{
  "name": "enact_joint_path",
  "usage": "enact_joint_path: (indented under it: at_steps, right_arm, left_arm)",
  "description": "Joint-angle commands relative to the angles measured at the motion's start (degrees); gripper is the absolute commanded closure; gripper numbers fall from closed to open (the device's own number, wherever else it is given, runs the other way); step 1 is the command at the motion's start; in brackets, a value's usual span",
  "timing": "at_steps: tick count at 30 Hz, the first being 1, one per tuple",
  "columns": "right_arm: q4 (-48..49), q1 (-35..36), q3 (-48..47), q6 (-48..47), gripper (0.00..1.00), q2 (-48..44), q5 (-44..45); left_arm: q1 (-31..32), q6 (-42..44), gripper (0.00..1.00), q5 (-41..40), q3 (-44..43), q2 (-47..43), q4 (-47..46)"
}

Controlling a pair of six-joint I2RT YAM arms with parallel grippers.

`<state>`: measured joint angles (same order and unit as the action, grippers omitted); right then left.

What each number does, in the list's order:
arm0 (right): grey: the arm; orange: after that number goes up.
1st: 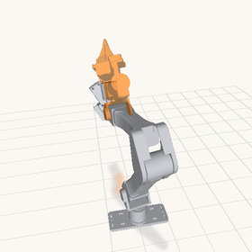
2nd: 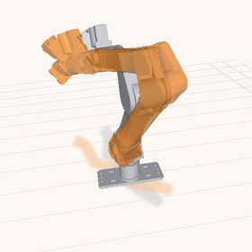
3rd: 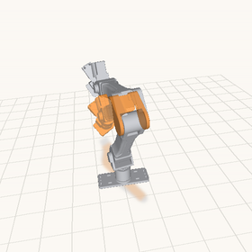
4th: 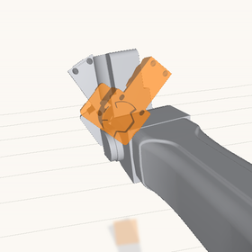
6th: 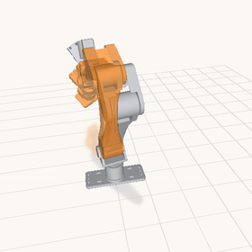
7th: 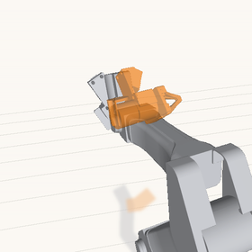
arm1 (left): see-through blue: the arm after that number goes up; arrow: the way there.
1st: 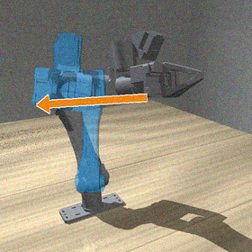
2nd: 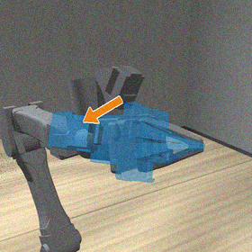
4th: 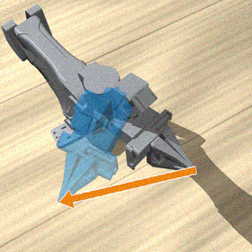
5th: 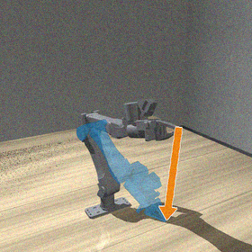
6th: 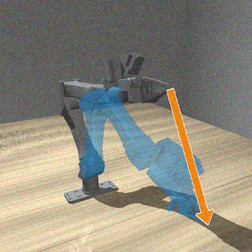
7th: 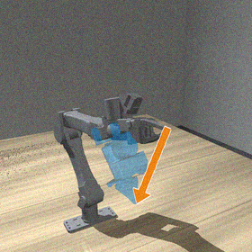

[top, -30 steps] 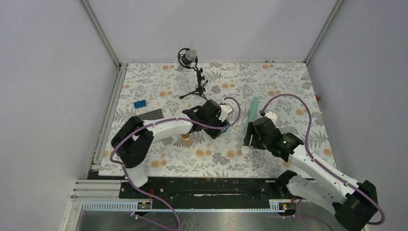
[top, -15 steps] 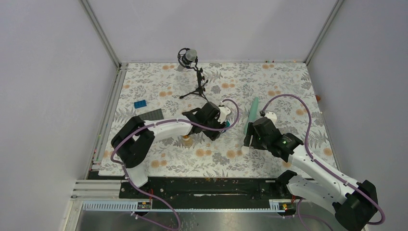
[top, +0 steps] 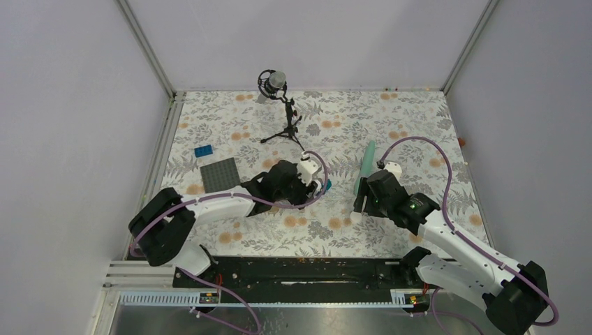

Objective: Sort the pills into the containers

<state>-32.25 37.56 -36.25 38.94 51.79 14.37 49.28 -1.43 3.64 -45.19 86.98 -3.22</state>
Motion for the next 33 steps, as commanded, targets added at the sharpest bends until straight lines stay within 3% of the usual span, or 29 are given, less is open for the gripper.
enact_joint_path:
  at_steps: [1, 14, 24, 27, 33]
  right_arm:
    - [1.3, 0.4, -0.1, 0.8, 0.26, -0.2, 0.9]
    - [4.5, 0.5, 0.7, -2.1, 0.24, 1.9, -3.3]
    - [5.2, 0.6, -1.3, -7.5, 0.24, 13.7, -5.9]
    - [5.1, 1.3, -2.6, -8.1, 0.24, 17.7, -5.7]
    - [4.7, 2.1, -4.6, -7.4, 0.30, 23.2, -3.5]
  left_arm:
    - [0.3, -0.3, 1.00, -1.0, 4.7, -6.2, -15.0]
    - [0.3, -0.7, 1.00, 2.2, 13.5, -22.0, -28.8]
    - [0.2, -3.4, 1.00, 0.4, 16.3, -45.6, -34.4]
    - [0.4, -7.3, 1.00, 2.0, 17.6, -45.5, -41.9]
    - [0.4, -11.5, 1.00, 8.4, 17.1, -40.4, -47.5]
